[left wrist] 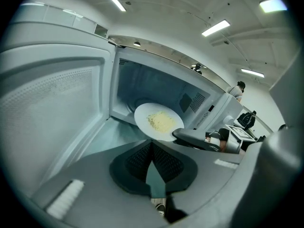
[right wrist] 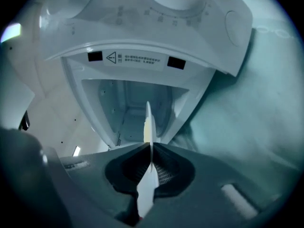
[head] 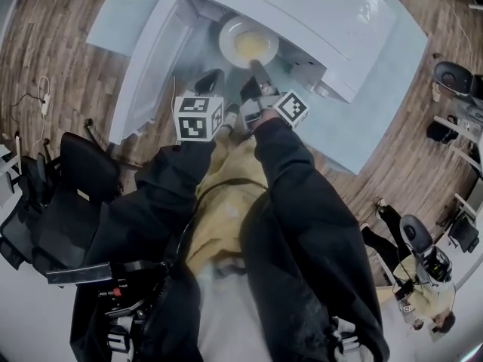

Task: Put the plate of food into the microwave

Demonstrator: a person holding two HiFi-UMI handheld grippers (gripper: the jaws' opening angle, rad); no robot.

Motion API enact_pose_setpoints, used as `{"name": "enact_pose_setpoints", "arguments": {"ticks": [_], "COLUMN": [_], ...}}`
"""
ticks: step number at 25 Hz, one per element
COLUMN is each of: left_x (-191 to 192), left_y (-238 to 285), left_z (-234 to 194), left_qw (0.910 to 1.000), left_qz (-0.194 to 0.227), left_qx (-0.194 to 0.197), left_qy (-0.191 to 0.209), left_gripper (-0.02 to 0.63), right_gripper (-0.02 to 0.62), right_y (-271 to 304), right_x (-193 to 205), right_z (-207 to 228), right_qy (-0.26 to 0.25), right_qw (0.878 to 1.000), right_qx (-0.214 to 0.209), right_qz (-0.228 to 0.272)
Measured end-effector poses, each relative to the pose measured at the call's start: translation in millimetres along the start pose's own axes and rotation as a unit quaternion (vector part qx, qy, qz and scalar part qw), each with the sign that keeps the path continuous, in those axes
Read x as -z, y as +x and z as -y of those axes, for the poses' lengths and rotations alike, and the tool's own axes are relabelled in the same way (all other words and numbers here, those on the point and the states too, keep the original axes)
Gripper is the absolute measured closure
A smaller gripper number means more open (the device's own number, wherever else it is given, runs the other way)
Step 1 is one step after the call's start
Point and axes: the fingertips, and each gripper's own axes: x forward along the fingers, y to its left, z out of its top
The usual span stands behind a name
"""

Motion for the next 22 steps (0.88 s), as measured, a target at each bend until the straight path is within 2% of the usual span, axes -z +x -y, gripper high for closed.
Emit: {"name": "enact_pose_setpoints", "arguments": {"ticks": [3,10,13,17,22], "left_x": [-5.4,-8.0,-6.1,-1.0,-0.5], "left_y": [4.2,9.9,8.5,4.6,-0.1], "left_z": [0.7,-5.9,-7.2,-15.2,-16.7], "left_qw": [1.0,1.0,1.0,0.9998,0.9997], "left_qz": [0.0,0.0,-0.002,-0.006,-0.005], "left_qx": [0.0,-0.004,-0.006,-0.014,-0.02], "left_qy": [-0.001,-0.006,-0.007,-0.013,-0.016], "left_gripper": [0.606,0.606,0.604,0.604,0.606], "right_gripper": [0.581,0.583,0.582,0.583,0.583], "right_y": [15.8,44.9,52.0,59.7,63.6], "right_x": [-9.9,-25.3,-37.0,-43.4,-56.8], "right_z": [-4.6,1.4,14.2,10.7,14.5], "right_qy": [0.016,0.047,0.039,0.048,0.035], "right_qw": [0.999,0.997,0.997,0.996,0.995], "right_qx": [-0.011,0.007,0.007,0.008,0.009], "right_qz": [0.026,0.058,0.063,0.076,0.09]}}
